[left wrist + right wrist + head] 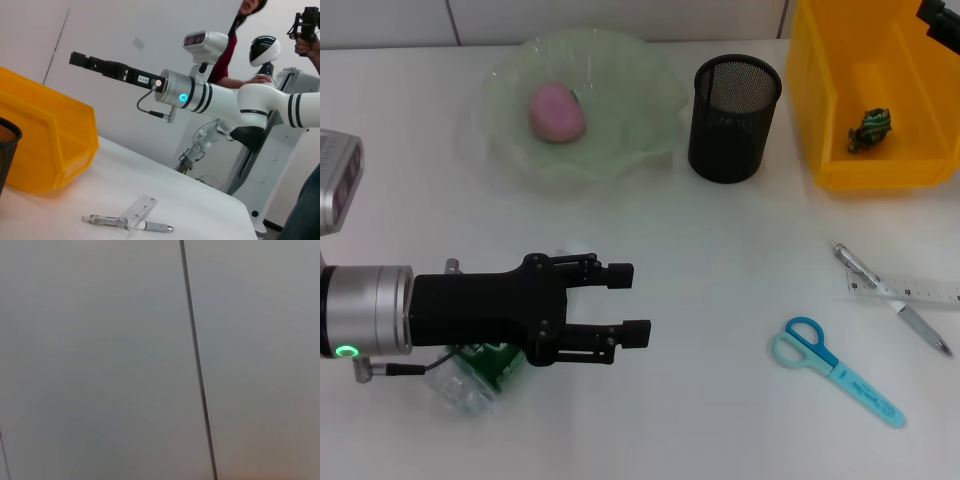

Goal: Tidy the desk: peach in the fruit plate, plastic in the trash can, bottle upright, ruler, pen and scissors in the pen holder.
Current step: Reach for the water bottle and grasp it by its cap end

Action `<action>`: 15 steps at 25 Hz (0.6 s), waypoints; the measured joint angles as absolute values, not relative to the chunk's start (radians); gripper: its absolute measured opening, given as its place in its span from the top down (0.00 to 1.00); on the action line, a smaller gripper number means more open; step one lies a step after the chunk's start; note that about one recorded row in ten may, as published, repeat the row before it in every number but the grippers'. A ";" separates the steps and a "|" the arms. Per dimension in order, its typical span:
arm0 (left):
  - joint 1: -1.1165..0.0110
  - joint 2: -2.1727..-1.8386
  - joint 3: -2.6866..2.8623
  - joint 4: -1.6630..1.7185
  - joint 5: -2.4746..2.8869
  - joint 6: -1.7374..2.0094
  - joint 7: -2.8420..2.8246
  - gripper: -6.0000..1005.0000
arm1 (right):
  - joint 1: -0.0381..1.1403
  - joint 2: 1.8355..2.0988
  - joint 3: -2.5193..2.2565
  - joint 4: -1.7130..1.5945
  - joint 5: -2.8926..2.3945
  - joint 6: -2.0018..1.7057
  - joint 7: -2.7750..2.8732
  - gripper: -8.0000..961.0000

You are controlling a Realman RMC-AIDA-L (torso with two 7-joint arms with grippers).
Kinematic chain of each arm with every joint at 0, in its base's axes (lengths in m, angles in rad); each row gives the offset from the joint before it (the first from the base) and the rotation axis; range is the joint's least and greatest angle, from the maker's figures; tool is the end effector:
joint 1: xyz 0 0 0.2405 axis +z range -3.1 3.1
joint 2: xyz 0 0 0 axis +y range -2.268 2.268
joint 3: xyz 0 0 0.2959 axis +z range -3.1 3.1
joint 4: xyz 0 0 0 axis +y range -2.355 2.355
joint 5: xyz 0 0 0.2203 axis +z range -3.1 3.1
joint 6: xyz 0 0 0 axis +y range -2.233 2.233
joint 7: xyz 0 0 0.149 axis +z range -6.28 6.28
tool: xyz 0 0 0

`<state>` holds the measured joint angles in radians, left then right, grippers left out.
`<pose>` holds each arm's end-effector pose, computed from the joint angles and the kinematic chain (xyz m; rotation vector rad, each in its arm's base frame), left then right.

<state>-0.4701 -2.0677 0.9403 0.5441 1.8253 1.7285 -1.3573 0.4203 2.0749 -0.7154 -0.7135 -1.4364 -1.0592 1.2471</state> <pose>-0.2839 0.3021 -0.0547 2.8903 0.6563 0.9058 0.3412 0.4063 0.0576 -1.9246 0.6586 0.7888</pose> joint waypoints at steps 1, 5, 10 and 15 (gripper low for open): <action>-0.471 -2.068 0.940 0.544 1.825 1.729 -1.359 0.22 | 0.418 2.073 -0.715 -0.716 -1.444 -1.067 1.266 0.33; -0.473 -2.067 0.938 0.552 1.824 1.728 -1.391 0.22 | 0.402 2.052 -0.715 -0.738 -1.494 -1.174 1.370 0.27; -0.475 -2.061 0.935 0.635 1.825 1.714 -1.534 0.22 | 0.369 2.000 -0.710 -0.786 -1.599 -1.490 1.495 0.27; -0.472 -2.062 0.940 0.840 1.879 1.679 -1.823 0.22 | 0.346 1.975 -0.706 -0.797 -1.714 -1.774 1.438 0.27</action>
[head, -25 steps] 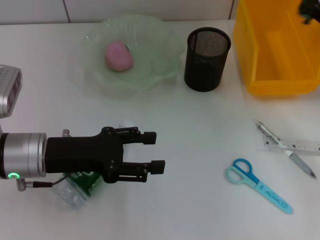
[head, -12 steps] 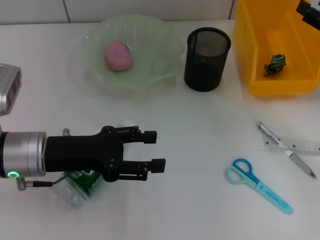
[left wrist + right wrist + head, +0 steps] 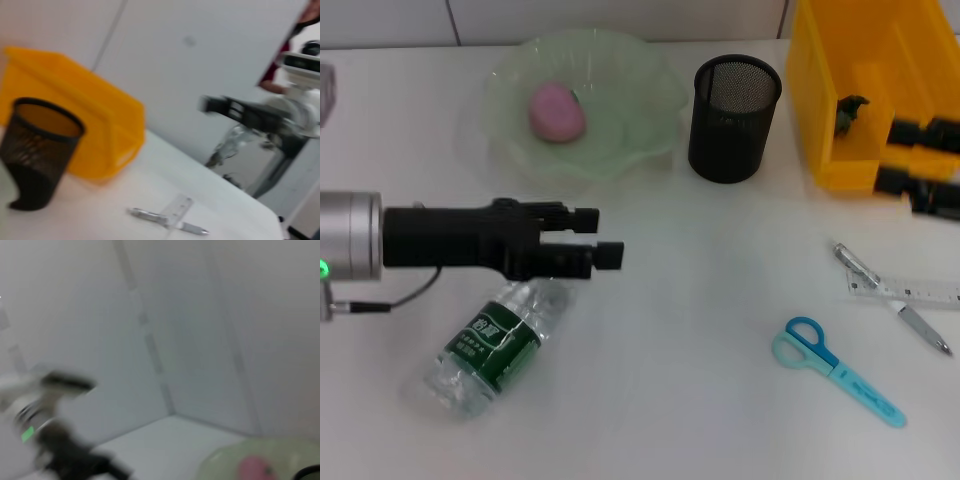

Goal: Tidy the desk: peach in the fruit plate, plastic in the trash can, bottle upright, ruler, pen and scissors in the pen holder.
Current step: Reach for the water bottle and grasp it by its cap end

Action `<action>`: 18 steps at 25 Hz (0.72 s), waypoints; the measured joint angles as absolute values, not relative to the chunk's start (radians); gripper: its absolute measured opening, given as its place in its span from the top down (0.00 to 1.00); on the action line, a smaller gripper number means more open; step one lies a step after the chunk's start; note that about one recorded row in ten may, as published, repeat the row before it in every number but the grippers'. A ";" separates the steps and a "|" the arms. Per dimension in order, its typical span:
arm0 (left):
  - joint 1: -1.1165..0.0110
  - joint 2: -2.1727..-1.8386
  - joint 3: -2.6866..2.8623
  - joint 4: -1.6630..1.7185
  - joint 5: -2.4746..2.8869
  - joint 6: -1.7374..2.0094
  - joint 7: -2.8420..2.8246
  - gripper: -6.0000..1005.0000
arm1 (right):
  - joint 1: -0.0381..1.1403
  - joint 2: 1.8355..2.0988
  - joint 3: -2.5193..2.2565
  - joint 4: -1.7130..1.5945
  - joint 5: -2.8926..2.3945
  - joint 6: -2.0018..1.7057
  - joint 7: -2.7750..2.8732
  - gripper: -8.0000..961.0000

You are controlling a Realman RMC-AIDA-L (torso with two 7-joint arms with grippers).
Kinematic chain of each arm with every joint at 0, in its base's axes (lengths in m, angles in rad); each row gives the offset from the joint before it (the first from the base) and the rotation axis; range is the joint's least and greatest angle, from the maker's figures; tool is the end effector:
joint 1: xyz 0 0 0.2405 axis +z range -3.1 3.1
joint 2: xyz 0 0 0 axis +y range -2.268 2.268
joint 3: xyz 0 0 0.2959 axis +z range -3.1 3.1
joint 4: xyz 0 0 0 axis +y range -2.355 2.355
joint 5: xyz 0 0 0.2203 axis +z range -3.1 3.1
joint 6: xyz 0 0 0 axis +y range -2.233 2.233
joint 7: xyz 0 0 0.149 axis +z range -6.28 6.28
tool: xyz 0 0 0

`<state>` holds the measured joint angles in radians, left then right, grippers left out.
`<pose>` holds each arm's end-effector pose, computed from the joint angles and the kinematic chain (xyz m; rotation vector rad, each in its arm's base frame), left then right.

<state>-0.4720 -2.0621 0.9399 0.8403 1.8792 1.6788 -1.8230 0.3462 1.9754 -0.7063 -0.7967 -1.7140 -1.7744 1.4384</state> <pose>-0.2654 0.3397 -0.0162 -2.8804 -0.9878 -0.7236 0.3192 0.3157 0.0646 -2.5953 0.5579 0.9369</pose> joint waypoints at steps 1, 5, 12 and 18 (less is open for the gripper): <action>-0.474 -2.063 0.943 0.877 1.896 1.674 -1.872 0.22 | 0.341 1.977 -0.706 -0.795 -1.733 -1.798 1.408 0.27; -0.490 -2.066 0.998 1.103 2.030 1.652 -2.155 0.22 | 0.323 1.999 -0.711 -0.784 -1.813 -1.828 1.301 0.27; -0.601 -2.070 1.196 1.326 2.369 1.572 -2.562 0.22 | 0.328 2.027 -0.714 -0.745 -1.901 -1.829 1.219 0.28; -0.667 -2.079 1.393 1.297 2.561 1.496 -2.726 0.22 | 0.341 2.028 -0.714 -0.693 -1.908 -1.803 1.179 0.28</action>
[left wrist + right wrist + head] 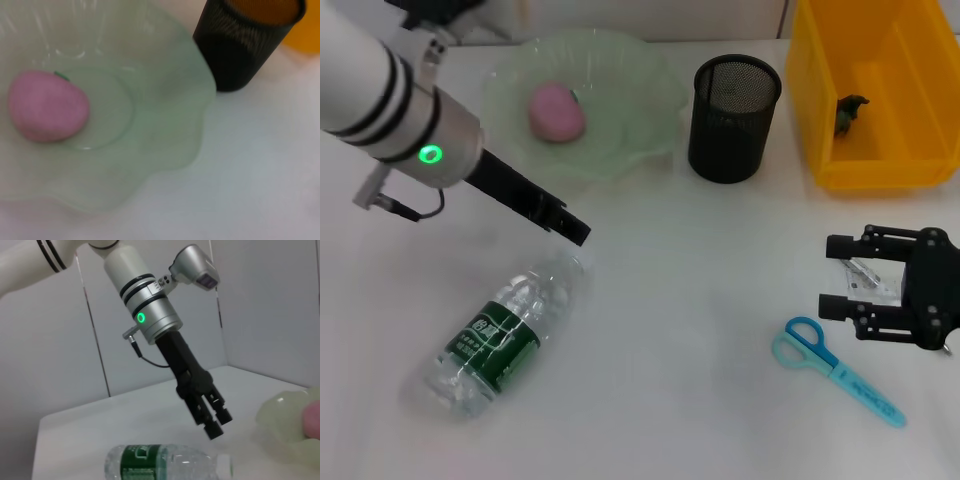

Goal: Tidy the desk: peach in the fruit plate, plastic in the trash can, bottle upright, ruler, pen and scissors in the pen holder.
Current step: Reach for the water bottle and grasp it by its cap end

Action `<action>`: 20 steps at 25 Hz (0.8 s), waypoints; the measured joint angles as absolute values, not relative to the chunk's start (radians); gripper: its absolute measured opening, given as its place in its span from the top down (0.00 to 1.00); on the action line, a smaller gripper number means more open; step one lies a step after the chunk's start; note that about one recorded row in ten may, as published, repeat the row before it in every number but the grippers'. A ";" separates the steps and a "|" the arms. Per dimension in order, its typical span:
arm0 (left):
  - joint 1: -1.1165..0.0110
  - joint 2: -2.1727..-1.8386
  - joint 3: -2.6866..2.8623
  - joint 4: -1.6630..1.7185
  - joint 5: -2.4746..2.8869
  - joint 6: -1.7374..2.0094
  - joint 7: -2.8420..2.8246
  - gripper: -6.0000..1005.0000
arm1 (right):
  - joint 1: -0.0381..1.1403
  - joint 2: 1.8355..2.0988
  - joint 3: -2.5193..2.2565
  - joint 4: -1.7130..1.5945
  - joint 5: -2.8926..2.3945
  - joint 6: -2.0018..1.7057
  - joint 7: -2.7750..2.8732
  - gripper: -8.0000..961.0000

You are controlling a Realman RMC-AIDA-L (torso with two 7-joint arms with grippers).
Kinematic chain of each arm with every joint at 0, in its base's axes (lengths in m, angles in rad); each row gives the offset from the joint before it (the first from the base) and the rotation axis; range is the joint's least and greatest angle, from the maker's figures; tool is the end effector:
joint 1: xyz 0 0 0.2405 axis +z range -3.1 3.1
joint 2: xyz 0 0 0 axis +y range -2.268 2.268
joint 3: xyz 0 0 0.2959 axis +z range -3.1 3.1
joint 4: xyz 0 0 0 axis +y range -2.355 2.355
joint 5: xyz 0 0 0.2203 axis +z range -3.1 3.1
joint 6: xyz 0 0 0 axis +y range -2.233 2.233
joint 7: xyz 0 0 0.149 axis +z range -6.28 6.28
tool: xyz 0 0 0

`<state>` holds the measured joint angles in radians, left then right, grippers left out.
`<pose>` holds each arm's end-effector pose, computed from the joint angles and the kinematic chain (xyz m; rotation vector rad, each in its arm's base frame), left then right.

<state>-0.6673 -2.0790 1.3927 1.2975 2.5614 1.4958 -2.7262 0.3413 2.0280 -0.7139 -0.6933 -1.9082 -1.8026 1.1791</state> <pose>-0.1860 0.4021 -0.0328 -2.5243 -1.0663 0.3783 0.3331 0.2850 0.0084 -2.7728 0.4235 0.8213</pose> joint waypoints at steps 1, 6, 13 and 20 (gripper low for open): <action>-0.673 -2.080 1.422 1.290 2.577 1.485 -2.745 0.22 | 0.342 2.029 -0.714 -0.693 -1.908 -1.792 1.179 0.28; -0.694 -2.080 1.478 1.212 2.585 1.452 -2.777 0.22 | 0.355 2.034 -0.714 -0.687 -1.914 -1.763 1.176 0.28; -0.710 -2.080 1.518 1.109 2.560 1.381 -2.773 0.22 | 0.396 2.037 -0.715 -0.663 -1.949 -1.724 1.175 0.28; -0.714 -2.080 1.558 1.096 2.559 1.354 -2.772 0.26 | 0.421 2.037 -0.715 -0.649 -1.960 -1.709 1.175 0.28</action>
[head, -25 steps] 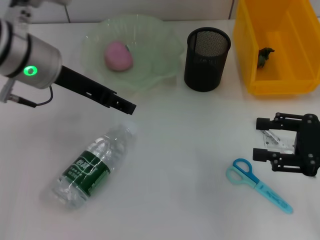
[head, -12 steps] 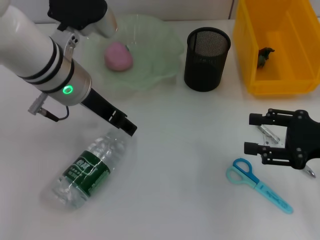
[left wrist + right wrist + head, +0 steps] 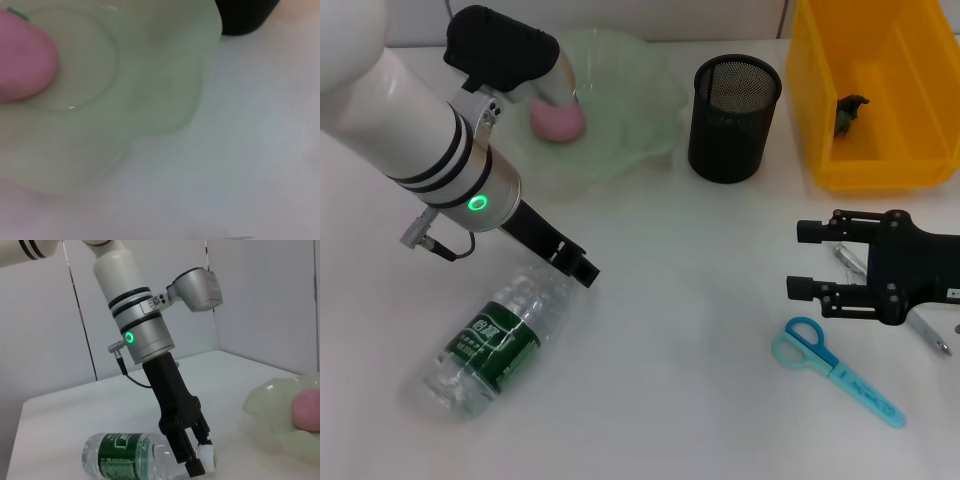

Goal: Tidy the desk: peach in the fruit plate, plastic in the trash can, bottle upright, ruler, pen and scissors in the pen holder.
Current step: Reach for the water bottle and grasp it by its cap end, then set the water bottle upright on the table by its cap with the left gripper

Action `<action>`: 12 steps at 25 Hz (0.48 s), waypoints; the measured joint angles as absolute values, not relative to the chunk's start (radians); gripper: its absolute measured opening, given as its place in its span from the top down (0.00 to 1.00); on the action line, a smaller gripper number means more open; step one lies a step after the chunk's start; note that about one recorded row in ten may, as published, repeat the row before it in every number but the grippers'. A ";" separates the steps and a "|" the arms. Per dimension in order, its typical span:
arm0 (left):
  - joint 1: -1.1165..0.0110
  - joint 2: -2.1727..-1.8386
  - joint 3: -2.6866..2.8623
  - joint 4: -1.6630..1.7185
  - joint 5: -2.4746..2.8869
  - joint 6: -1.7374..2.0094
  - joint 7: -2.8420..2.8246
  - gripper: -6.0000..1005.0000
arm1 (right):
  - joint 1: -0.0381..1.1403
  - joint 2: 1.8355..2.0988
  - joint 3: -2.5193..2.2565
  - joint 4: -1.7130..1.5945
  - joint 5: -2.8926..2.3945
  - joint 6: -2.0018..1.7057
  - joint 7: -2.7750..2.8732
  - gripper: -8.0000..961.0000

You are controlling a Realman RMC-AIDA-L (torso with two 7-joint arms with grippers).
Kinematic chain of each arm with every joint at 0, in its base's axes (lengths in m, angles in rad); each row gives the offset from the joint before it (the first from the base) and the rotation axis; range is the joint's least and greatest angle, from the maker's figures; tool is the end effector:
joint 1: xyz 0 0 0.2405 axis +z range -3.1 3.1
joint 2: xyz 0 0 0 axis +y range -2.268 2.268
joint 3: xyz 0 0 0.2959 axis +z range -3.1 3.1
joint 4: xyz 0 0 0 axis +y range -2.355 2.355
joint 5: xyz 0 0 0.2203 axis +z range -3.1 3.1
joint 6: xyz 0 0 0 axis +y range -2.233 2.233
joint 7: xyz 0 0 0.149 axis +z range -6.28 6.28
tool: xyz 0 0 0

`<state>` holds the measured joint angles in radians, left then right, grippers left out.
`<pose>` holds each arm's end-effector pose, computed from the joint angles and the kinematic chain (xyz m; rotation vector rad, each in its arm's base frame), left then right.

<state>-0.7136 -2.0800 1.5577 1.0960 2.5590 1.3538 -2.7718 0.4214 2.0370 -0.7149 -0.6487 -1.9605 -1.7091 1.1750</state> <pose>-0.2029 0.4005 -0.0806 -2.5297 -1.0700 0.5246 0.3229 0.3123 -0.0080 -2.7935 0.4115 0.7423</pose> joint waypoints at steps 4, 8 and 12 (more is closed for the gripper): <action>-0.708 -2.080 1.572 1.102 2.561 1.352 -2.767 0.31 | 0.423 2.037 -0.712 -0.649 -1.961 -1.701 1.175 0.29; -0.707 -2.080 1.573 1.104 2.565 1.352 -2.761 0.35 | 0.424 2.037 -0.708 -0.649 -1.961 -1.700 1.175 0.29; -0.706 -2.080 1.573 1.112 2.565 1.352 -2.748 0.51 | 0.425 2.037 -0.707 -0.649 -1.960 -1.699 1.175 0.29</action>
<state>-0.7061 -2.0800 1.5733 1.1118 2.5646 1.3516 -2.7482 0.4248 2.0370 -0.7072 -0.6489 -1.9604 -1.6994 1.1749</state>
